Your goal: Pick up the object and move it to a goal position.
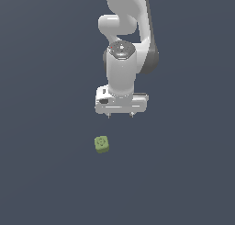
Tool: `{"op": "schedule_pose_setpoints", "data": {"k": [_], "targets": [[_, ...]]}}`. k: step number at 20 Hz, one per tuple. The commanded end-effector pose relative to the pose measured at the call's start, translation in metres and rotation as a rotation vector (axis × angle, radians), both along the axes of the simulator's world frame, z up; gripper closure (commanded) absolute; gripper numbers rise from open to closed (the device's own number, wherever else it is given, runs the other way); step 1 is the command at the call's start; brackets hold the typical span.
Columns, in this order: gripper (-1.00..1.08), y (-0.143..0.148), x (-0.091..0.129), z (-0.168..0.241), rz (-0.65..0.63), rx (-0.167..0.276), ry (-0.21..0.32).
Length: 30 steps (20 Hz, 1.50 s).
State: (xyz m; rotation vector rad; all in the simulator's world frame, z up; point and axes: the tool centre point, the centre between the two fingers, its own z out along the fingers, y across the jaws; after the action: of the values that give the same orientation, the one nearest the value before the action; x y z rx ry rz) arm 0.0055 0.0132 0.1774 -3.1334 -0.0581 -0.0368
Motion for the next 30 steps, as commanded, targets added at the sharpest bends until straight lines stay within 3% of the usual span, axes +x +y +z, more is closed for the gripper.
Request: {"op": "schedule_pose_setpoints", "data": {"k": [1, 16, 30], "targets": [[-0.92, 0.000, 0.000, 0.000, 0.000, 0.000, 0.000], [-0.92, -0.010, -0.001, 0.004, 0.034, -0.026, 0.007], [-0.92, -0.051, 0.045, -0.042, 0.138, -0.021, 0.017]]}}
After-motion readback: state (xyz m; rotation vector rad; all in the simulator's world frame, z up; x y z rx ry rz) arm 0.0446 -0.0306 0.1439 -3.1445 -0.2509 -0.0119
